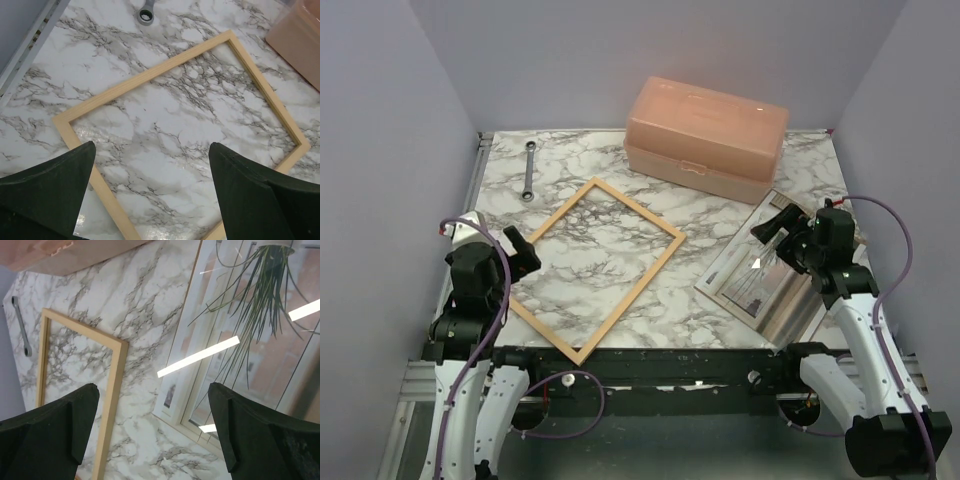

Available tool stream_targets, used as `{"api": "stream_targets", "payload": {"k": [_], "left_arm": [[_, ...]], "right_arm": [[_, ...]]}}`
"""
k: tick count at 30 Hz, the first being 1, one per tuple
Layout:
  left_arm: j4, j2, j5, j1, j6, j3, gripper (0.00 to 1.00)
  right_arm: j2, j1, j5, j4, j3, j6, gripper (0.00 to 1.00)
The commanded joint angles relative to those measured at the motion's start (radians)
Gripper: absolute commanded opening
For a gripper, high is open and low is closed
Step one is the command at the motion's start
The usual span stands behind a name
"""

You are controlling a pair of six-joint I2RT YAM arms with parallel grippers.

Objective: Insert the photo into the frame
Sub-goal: Move the photo frame to the center of the board.

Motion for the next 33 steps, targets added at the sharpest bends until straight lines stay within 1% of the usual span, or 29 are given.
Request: {"api": "stream_targets", "payload": {"k": [1, 2, 5, 10, 12, 14, 19, 24, 26, 30, 33], "left_arm": [[-0.069, -0.009, 0.435, 0.006, -0.018, 0.007, 0.99], [-0.078, -0.008, 0.547, 0.006, -0.018, 0.004, 0.99], [-0.078, 0.004, 0.564, 0.007, -0.023, -0.026, 0.98], [-0.021, 0.054, 0.638, 0.007, -0.068, -0.092, 0.99], [-0.014, 0.104, 0.652, 0.007, -0.093, -0.094, 0.99], [0.006, 0.163, 0.703, 0.007, -0.092, -0.104, 0.98], [0.053, 0.306, 0.762, -0.003, -0.082, -0.121, 0.98], [0.097, 0.426, 0.742, -0.076, -0.089, -0.109, 0.99], [0.101, 0.489, 0.699, -0.133, -0.091, -0.082, 0.99], [0.093, 0.628, 0.581, -0.284, -0.077, -0.009, 0.99], [0.087, 0.73, 0.52, -0.355, -0.073, 0.034, 0.98]], "right_arm": [[-0.031, 0.001, -0.102, -0.074, -0.036, 0.051, 1.0], [-0.031, 0.002, -0.108, -0.077, -0.043, 0.05, 1.0], [-0.023, 0.001, -0.102, -0.105, -0.049, 0.031, 1.0], [-0.028, 0.001, -0.062, -0.156, -0.032, -0.027, 1.0], [-0.026, 0.001, -0.043, -0.184, -0.022, -0.033, 1.0], [-0.021, 0.001, -0.068, -0.186, -0.021, -0.03, 1.0], [0.005, 0.001, -0.103, -0.191, -0.028, -0.021, 1.0], [0.024, 0.001, -0.133, -0.175, -0.045, -0.009, 1.0], [0.033, 0.001, -0.141, -0.167, -0.046, -0.008, 1.0], [0.063, 0.001, -0.149, -0.147, -0.051, -0.013, 1.0], [0.099, 0.0, -0.175, -0.105, -0.065, -0.012, 1.0]]}}
